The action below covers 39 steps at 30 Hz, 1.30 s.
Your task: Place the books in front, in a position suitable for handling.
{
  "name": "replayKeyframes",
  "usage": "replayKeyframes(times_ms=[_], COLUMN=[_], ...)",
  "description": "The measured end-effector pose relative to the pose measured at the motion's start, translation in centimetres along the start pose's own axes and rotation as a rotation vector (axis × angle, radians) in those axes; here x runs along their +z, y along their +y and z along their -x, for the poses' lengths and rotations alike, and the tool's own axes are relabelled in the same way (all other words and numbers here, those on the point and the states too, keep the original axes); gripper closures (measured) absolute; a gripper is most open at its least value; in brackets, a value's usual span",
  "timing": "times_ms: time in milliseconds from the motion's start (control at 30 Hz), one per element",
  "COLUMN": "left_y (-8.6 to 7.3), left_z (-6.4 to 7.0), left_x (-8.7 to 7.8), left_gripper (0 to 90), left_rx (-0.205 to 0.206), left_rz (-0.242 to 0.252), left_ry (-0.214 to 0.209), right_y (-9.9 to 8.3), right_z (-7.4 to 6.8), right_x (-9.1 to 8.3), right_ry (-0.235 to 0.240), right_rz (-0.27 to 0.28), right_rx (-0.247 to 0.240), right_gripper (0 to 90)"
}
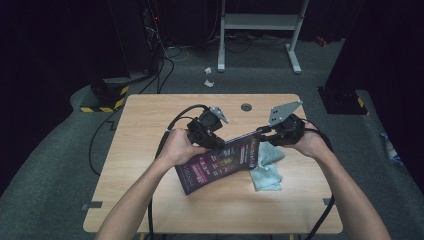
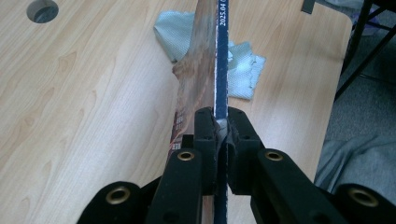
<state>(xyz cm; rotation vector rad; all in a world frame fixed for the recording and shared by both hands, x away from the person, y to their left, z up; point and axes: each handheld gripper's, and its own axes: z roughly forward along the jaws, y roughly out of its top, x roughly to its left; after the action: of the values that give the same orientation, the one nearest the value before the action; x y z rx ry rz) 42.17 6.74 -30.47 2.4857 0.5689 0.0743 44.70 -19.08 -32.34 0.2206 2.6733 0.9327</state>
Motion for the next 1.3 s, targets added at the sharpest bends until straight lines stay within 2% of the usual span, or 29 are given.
replayKeyframes(times_ms=[300,433,633,833,1033,1300], left_y=[0.6,0.9,1.4,1.9,2.2,1.9], left_z=[-1.6,-2.0,-1.7,-1.3,-1.2,-1.1], left_x=[0.1,0.3,0.5,0.2,-0.1,0.2], left_gripper=[84.1,84.1,84.1,84.1,84.1,83.1], left_rx=[0.091,0.114,0.167,0.185,0.202,0.237], left_rz=[-0.029,-0.034,-0.037,-0.024,-0.019,-0.024], left_ry=[-0.020,-0.030,-0.049,-0.048,-0.038,-0.041], right_y=[1.1,1.4,2.3,3.0,3.4,3.2], right_z=[0.4,0.6,0.4,0.1,0.1,0.2], right_x=[-0.6,-0.7,-0.7,0.2,1.1,1.2], right_ry=[0.018,0.018,0.034,0.076,0.113,0.194], right_rz=[-0.039,-0.062,-0.072,-0.097,-0.115,-0.143], right_rx=[-0.018,-0.027,-0.051,-0.074,-0.086,-0.077], right_gripper=[63.7,63.1,63.1,63.4,66.3,79.4])
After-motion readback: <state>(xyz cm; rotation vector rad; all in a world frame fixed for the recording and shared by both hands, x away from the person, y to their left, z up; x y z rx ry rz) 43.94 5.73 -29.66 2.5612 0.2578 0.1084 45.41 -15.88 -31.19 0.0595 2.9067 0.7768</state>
